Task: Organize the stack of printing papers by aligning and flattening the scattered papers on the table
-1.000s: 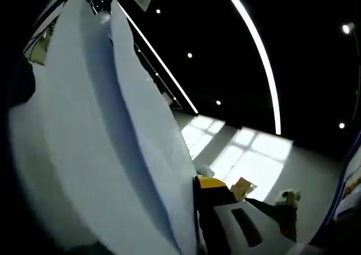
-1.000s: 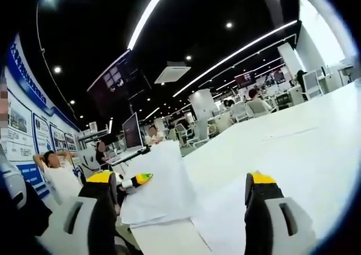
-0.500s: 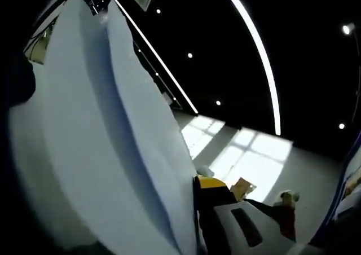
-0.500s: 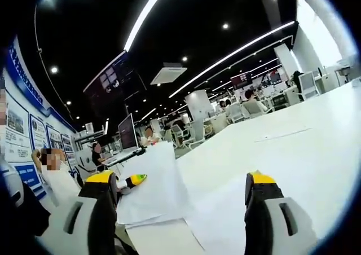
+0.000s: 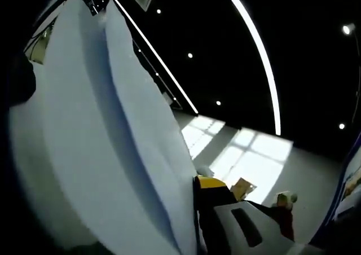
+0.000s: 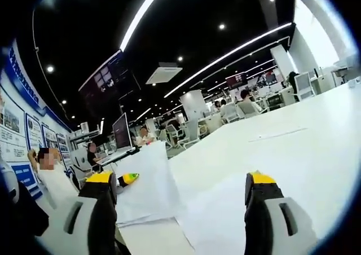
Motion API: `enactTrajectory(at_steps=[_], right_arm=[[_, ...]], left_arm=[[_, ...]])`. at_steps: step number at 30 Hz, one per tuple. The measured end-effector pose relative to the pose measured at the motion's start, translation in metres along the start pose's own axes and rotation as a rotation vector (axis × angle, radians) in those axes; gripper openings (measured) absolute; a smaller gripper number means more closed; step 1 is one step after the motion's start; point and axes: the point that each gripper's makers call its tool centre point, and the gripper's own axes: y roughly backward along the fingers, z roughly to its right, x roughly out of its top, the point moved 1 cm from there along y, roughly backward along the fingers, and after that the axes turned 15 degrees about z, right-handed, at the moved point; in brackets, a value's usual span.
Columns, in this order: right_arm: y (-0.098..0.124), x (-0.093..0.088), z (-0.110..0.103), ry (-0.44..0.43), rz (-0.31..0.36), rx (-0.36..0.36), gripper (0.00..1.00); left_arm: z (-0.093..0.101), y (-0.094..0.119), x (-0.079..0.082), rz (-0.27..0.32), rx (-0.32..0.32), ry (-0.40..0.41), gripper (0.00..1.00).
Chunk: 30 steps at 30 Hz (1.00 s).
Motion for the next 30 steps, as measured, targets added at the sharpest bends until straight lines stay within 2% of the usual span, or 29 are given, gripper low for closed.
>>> enactTrajectory(at_steps=[9, 30], right_arm=[[0.005, 0.002, 0.022, 0.046, 0.002, -0.064, 0.89], [0.003, 0.006, 0.060, 0.089, -0.001, -0.146, 0.88]], left_arm=[[0.002, 0.000, -0.001, 0.002, -0.001, 0.000, 0.07], [0.001, -0.001, -0.001, 0.000, -0.002, 0.002, 0.07]])
